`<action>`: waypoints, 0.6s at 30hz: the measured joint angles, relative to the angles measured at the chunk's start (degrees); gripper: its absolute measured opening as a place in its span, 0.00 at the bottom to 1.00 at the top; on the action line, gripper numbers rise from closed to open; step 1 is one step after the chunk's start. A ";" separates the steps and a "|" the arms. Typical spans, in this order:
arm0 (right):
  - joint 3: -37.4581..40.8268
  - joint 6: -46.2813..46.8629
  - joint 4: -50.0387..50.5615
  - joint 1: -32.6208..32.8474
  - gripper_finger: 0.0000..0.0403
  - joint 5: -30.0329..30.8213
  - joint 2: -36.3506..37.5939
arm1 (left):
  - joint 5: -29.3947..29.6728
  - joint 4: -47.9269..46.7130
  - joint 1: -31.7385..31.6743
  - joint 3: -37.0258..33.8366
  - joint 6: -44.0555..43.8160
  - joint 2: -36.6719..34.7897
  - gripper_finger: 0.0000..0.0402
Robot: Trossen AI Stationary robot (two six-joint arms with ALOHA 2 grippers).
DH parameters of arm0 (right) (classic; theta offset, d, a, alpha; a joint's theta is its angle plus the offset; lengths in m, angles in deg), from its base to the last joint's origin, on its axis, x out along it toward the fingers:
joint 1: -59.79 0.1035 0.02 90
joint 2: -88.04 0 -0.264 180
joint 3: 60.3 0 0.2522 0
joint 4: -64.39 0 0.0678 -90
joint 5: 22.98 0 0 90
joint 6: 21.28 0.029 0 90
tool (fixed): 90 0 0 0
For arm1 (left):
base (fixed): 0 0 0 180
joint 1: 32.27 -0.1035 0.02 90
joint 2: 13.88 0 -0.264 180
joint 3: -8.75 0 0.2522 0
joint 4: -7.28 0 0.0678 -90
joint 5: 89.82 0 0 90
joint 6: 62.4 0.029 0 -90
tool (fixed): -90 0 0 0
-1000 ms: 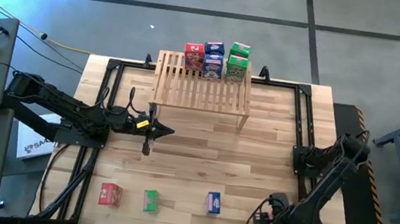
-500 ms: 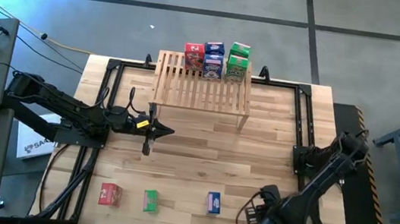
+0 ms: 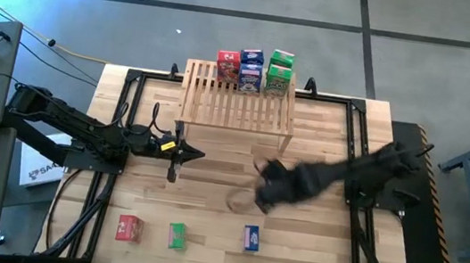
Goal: Stack cereal on shelf
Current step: Put the right red cereal box aligned with the other red cereal box on the shelf
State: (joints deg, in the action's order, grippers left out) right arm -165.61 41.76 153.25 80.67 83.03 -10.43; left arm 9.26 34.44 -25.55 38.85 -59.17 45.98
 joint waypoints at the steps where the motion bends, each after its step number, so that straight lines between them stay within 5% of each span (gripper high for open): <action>1: 0.07 -6.68 -3.14 -2.95 0.36 0.31 0.00 | 0.00 0.00 0.00 0.00 0.00 -0.01 0.00; 5: 2.29 -30.10 -20.38 -12.79 0.36 -4.77 -0.49 | 0.02 -0.01 0.00 0.00 -1.22 -0.01 0.00; 9: 2.38 -43.94 -28.56 -18.12 0.36 -9.53 -3.57 | 0.19 -0.65 0.00 0.07 -1.45 -0.02 0.00; 18: 2.49 -53.31 -33.84 -19.92 0.36 -13.05 -10.01 | -0.86 -0.72 0.00 0.07 -1.41 -0.02 0.00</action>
State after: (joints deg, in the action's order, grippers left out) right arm -163.11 -11.56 119.42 60.75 69.98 -20.45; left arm 8.40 33.72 -25.55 38.91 -60.58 45.96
